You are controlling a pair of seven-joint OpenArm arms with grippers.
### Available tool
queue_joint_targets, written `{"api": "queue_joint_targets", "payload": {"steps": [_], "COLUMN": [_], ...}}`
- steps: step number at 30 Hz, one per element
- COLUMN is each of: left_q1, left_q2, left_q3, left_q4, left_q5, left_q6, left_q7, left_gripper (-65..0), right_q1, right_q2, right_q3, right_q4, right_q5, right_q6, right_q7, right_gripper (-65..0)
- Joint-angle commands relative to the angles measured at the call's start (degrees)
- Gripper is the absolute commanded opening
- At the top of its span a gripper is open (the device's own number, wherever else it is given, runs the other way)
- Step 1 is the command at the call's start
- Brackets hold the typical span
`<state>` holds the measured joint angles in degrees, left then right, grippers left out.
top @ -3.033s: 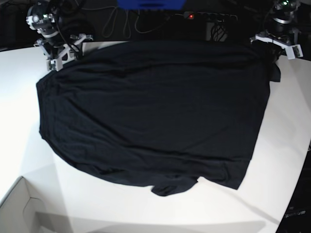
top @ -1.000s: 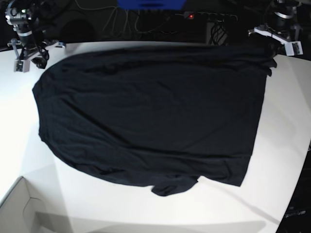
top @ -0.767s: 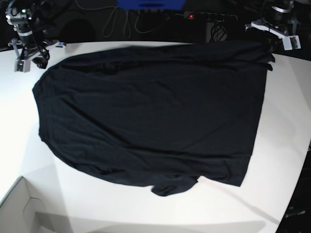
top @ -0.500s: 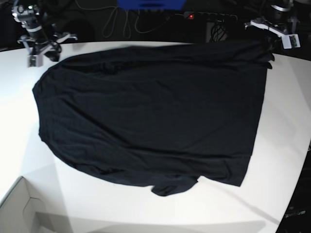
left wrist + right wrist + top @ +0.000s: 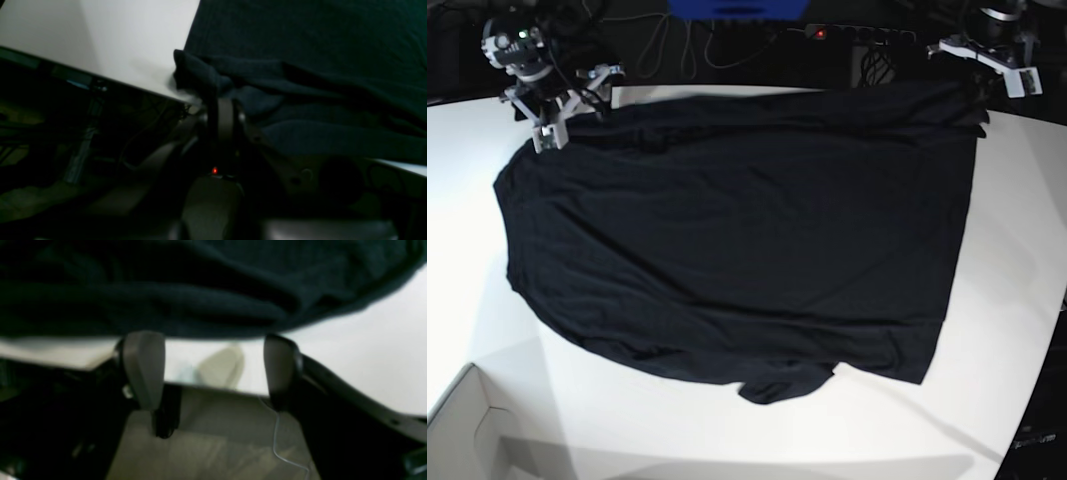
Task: Layout the t-shirt on the table in an organized manner, then fold the t-shirt properly
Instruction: 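Pull the pinched edge taut with both grippers, spreading the shirt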
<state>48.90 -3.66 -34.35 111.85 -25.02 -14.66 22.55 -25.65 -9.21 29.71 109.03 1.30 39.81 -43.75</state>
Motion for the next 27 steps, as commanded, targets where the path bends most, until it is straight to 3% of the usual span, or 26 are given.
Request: {"api": "queue_joint_targets", "payload": {"steps": [1,14,17,21,27], "left_q1": [0.81,0.46,0.28,0.28,0.28], "left_q2": [-0.34,-0.34,-0.34,-0.34,-0.34], "left_q3": [-0.33,-0.33,-0.33,-0.33,-0.33], "left_q4": [0.81,0.81,0.81,0.81,0.81], "left_q5": [-0.35,-0.35,-0.35,-0.35,-0.35], "left_q6": [0.02,0.02,0.02,0.02,0.02], "left_q7": [-1.4,-1.4,-1.4,-1.4,-1.4], "left_gripper": [-65.0,-65.0,-65.0,-65.0,-65.0], "right_q1": [-0.07,2.22,2.4,2.57,2.57], "right_q2": [0.21,0.21,0.21,0.21,0.21], "right_q3": [0.13,0.04,0.04,-0.22,-0.13], "right_q4": [0.2,-6.66,-6.75,-6.75,-6.75], "right_q5": [0.33,0.33,0.33,0.5,0.41], "right_q6": [0.19,0.19,0.19,0.19,0.19], "right_q7": [0.45,1.07,1.07,1.15,0.98], "right_gripper": [-16.9,-17.0,-19.6,-31.5,-64.0]}}
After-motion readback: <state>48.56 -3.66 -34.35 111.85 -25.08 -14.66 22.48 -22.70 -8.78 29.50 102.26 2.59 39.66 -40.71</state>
